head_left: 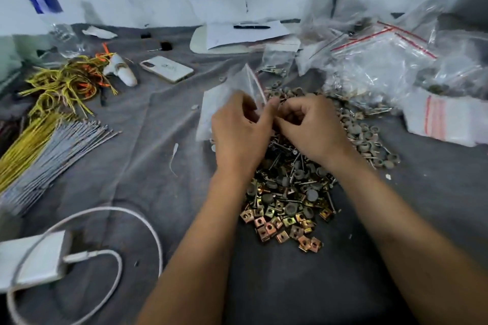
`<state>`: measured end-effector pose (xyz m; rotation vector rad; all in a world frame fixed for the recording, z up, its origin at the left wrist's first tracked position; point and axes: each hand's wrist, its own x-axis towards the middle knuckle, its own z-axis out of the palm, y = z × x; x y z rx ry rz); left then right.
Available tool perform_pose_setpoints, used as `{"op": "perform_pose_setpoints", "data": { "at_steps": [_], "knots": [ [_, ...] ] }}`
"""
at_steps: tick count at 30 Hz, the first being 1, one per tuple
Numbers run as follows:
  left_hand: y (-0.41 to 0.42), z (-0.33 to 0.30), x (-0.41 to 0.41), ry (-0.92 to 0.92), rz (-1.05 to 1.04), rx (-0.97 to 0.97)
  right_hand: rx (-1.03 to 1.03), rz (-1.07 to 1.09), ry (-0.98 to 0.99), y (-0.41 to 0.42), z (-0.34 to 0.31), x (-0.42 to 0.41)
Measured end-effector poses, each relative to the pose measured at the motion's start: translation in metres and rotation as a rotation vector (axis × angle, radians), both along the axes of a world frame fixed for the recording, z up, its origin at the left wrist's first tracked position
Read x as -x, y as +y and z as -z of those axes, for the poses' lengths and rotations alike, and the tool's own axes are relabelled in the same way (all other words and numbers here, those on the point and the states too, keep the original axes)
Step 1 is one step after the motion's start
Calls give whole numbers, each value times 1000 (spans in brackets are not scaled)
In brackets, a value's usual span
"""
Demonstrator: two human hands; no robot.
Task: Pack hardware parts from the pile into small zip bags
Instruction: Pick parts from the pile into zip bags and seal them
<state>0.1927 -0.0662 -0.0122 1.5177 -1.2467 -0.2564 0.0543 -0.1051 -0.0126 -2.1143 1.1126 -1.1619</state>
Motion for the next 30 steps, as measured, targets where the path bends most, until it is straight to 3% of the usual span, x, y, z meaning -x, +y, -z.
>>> {"op": "perform_pose_setpoints", "data": {
  "at_steps": [8,14,18,22,25,30],
  "knots": [
    [-4,14,-1,338,254,-41,4,-46,-96,0,11,4],
    [-4,11,-4,524,296,-66,-27,-56,-147,2,11,5],
    [-2,14,-7,250,152,-21,36,31,-112,6,10,7],
    [6,6,-4,47,-27,204,77,273,-117,2,9,12],
    [10,0,-3,-70,-141,331,62,225,-69,1,9,14],
    [15,-10,-19,-226,-462,488,77,105,319,-2,8,22]
  ]
}}
